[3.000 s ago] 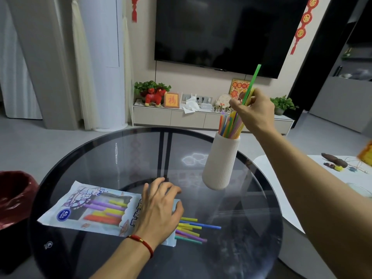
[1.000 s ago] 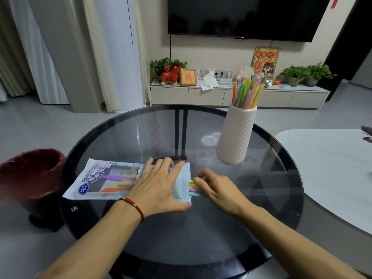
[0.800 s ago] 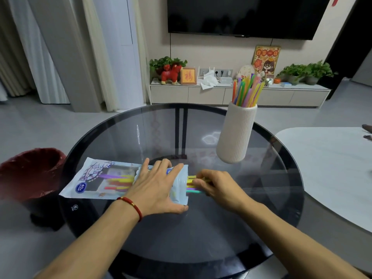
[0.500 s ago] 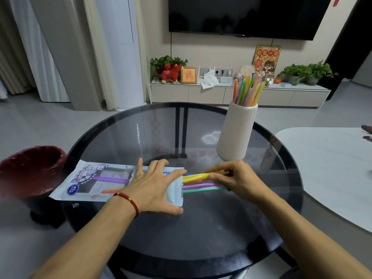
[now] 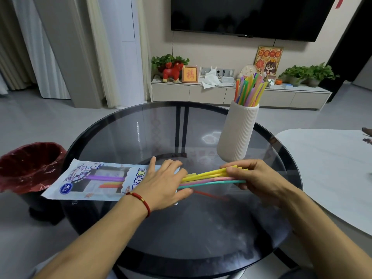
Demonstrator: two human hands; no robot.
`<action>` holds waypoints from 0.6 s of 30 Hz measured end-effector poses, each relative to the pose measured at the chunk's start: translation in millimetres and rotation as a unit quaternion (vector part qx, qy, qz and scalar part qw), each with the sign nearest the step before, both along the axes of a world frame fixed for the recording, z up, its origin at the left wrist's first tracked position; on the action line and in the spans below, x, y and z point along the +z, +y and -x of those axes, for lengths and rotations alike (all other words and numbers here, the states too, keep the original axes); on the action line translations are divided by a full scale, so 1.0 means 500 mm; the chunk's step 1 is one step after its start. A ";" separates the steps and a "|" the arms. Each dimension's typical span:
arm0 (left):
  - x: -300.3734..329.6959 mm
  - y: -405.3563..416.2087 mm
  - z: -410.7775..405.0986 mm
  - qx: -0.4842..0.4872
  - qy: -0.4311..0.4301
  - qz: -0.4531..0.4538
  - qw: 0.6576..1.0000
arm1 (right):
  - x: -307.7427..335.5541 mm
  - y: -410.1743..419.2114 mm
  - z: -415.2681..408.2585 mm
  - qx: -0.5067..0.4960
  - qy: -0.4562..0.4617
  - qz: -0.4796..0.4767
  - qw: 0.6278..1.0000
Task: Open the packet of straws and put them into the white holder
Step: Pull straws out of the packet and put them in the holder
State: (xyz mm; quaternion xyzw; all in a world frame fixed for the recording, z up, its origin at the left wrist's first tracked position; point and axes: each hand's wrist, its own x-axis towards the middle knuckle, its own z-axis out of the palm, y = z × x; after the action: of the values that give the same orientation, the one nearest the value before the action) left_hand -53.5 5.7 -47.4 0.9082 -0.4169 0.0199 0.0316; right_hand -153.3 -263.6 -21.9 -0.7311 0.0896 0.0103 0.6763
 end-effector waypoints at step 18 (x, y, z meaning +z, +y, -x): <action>-0.005 -0.027 0.010 0.020 0.000 0.060 0.998 | -0.050 0.180 -0.043 -0.147 -0.104 -0.098 0.979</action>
State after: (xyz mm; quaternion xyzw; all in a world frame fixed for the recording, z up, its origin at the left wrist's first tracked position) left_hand -58.6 -7.9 -50.1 0.9130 -0.3963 0.0457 0.0854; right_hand -132.0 -173.8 -46.7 -0.6370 0.1235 -0.1568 0.7446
